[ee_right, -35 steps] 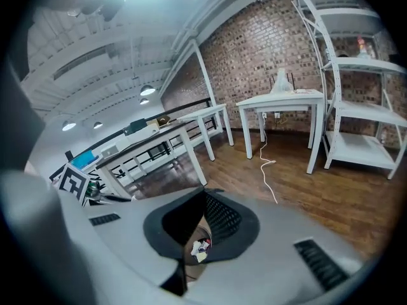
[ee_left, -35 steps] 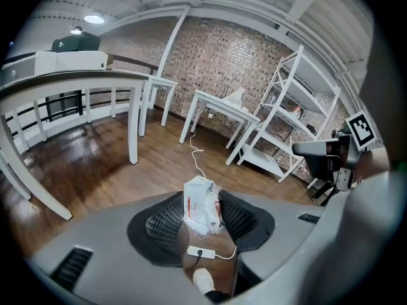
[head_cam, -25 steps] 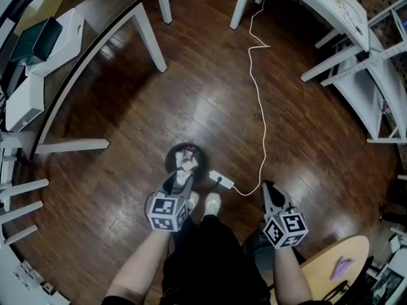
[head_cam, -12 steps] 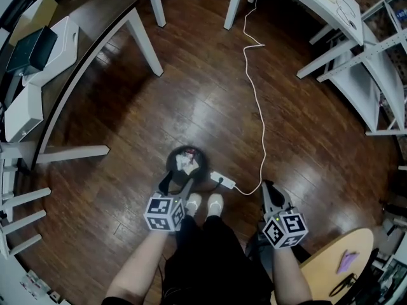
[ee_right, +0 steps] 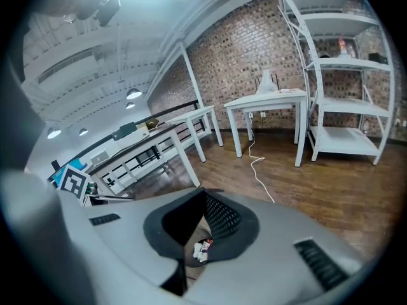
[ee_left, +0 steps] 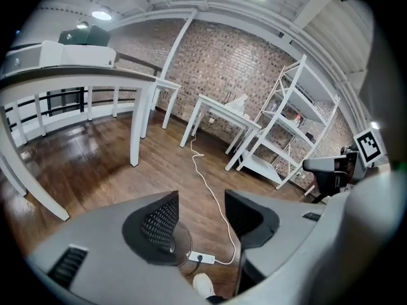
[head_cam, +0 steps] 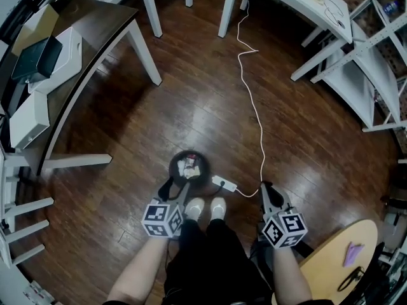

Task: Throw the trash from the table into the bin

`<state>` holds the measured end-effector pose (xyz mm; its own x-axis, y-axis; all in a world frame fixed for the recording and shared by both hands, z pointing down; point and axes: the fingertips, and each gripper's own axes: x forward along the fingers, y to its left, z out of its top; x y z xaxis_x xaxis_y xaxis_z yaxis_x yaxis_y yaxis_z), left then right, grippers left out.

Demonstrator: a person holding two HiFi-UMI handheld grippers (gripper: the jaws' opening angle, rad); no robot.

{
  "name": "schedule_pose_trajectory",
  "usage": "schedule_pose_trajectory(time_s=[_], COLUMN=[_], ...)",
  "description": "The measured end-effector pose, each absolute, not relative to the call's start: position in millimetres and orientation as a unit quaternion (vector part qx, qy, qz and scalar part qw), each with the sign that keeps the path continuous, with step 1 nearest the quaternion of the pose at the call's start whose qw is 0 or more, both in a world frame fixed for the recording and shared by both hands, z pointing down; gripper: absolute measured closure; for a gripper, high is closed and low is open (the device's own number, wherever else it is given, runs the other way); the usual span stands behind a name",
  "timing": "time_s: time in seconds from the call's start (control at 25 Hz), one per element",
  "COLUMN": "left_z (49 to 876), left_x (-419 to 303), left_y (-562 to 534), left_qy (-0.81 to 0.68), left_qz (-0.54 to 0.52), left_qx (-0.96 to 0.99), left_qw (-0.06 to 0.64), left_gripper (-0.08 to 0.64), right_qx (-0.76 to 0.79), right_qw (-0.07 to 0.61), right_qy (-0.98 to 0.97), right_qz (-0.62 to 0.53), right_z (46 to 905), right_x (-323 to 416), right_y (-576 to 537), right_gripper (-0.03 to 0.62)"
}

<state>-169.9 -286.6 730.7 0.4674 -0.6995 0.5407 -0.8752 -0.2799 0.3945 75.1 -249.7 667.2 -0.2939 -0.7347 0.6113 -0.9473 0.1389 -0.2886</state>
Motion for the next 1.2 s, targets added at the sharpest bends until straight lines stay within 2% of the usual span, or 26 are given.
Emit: schedule_pose_trajectory(time_s=[0.28,0.4,0.68,0.8,0.88,1.2], left_z=[680,655,568,532,510,443], left_x=[-189,-194,-172,-146,-122,31], left_y=[-282,-286,-322,-332,-332,-275], left_qy=[-0.496,-0.490,-0.441,-0.401,-0.367,-0.176], left_qz=[0.091,0.081,0.038,0.016,0.002,-0.054], left_qx=[0.810,0.820,0.869,0.895,0.911,0.965], left_qw=[0.301,0.285,0.219,0.196,0.185,0.185], left_gripper=[0.474,0.511,0.511,0.518,0.559,0.560], right_qx=[0.588,0.596,0.648,0.683,0.708,0.848], right_qw=[0.145,0.138,0.083,0.054,0.041,-0.011], right_qy=[-0.730,-0.731,-0.718,-0.694,-0.674,-0.512], right_qz=[0.316,0.303,0.241,0.222,0.210,0.133], right_z=[647,628,557,534,521,460], right_x=[71,68,84,108,129,249], right_y=[-244,-245,-249,-231,-212,-45], right_gripper=[0.588,0.588,0.589,0.588,0.589,0.588])
